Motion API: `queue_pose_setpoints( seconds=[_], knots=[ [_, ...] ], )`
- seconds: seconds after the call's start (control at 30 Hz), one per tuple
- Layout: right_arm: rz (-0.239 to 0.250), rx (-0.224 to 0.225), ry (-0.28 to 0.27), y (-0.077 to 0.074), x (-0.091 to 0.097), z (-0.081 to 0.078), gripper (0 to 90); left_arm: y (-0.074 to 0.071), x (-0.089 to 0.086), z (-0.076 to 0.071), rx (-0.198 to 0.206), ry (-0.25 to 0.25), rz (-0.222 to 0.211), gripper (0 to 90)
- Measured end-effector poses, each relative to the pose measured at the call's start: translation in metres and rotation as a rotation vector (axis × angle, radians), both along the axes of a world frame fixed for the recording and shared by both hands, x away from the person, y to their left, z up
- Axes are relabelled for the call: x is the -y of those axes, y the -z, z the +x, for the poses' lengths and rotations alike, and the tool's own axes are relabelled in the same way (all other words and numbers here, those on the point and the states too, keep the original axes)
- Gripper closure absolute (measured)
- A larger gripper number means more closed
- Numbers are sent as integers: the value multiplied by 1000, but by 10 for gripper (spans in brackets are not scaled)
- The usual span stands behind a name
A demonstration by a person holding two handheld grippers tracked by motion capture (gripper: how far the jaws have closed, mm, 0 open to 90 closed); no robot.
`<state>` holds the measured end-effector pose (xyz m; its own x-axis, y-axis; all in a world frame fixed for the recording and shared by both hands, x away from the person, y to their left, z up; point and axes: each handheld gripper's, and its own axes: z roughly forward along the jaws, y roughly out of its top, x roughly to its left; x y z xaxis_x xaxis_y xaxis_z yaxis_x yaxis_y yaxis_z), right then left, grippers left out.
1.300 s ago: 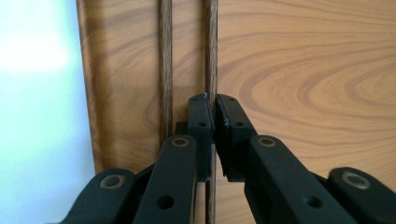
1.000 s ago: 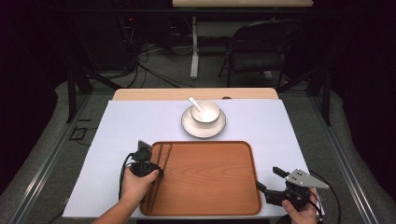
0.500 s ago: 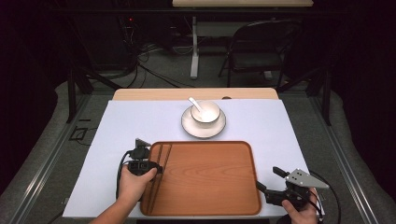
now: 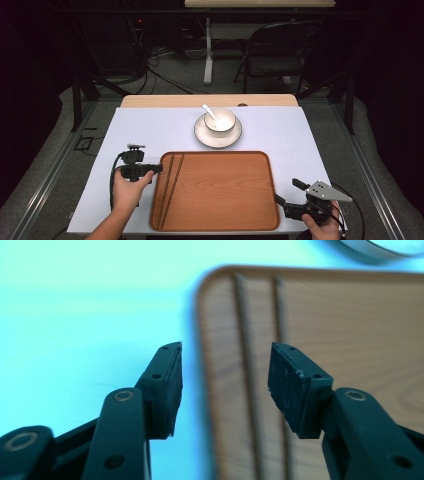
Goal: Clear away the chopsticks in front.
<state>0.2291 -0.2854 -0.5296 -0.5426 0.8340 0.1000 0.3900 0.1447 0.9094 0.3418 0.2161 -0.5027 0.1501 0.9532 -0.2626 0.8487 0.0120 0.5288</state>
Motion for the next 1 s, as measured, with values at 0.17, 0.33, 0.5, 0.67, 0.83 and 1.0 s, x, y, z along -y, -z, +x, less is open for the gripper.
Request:
queue_pose_setpoints(
  seconds=[0.17, 0.33, 0.5, 0.67, 0.83, 1.0],
  knots=[
    [0, 0, 1, 0, 0, 0, 147, 2, -23, -4, 60, -48, 1, 444],
    [3, -5, 2, 0, 0, 0, 147, 10, -41, -14, 97, -72, -19, 423],
    [2, -5, 3, 0, 0, 0, 147, 24, -52, -25, 93, -96, -48, 413],
    [2, -7, 4, 0, 0, 1, 147, 35, -57, -36, 125, -122, -54, 411],
    [1, -8, 3, 0, 0, 1, 147, 41, -59, -37, 136, -126, -41, 408],
    [-1, -1, 0, 0, 0, 0, 147, 43, -61, -37, 133, -129, -37, 406]
  ],
)
